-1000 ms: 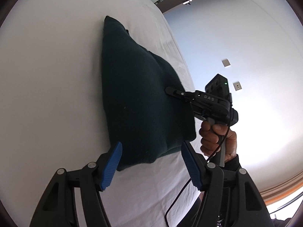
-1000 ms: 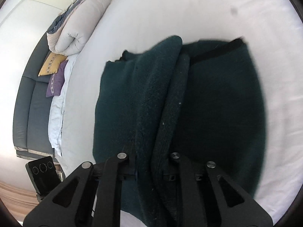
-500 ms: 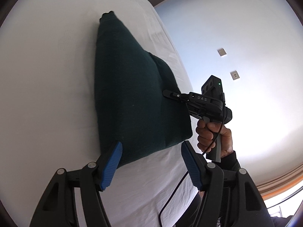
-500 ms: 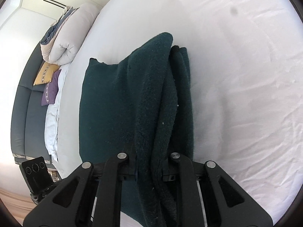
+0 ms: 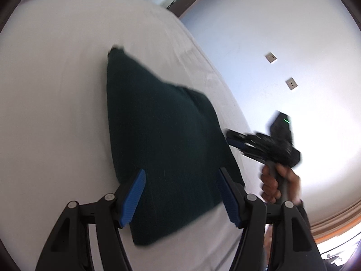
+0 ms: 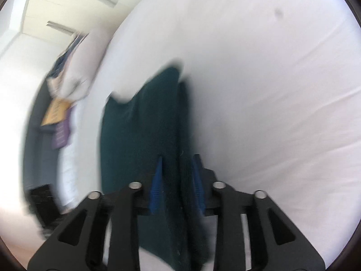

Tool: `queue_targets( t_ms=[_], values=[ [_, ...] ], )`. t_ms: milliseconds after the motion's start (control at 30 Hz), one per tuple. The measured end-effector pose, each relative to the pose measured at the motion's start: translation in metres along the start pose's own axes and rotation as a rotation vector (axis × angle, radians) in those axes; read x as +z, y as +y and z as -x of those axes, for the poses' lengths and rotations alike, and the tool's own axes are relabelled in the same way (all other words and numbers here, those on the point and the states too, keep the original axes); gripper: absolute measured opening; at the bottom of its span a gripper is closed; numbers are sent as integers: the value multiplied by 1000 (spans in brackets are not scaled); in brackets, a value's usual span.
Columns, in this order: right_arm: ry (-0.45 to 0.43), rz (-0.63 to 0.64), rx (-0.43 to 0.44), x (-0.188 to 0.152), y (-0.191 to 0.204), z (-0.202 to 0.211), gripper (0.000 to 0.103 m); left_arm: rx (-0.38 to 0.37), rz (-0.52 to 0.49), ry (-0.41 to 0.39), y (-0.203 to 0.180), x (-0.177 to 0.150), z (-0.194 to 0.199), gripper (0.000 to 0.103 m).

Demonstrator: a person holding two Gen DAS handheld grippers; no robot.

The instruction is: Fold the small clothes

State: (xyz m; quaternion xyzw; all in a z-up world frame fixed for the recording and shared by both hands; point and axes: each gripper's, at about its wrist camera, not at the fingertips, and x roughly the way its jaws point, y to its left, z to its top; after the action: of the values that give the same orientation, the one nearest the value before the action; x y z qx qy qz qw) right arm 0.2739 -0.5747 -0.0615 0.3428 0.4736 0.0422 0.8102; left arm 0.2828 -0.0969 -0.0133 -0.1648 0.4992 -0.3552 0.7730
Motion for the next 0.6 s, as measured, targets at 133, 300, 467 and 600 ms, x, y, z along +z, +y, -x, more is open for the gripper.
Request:
queue_targets(
  t_ms=[133,300,467,600],
  values=[
    [-160,68,66,-8,23,40,29,68,-85,-61,-10,33,-23,67],
    [-68,171,184,-11,47,9,29,206,-137,-5,-6,58,-80,55],
    [-48,168,160,-17,4,-34,14,316,-218,3,-12,49,-111,53],
    [-84,92,161,-24,-9,-10,20,309,-188,-7,-13,53,-104,54]
  ],
)
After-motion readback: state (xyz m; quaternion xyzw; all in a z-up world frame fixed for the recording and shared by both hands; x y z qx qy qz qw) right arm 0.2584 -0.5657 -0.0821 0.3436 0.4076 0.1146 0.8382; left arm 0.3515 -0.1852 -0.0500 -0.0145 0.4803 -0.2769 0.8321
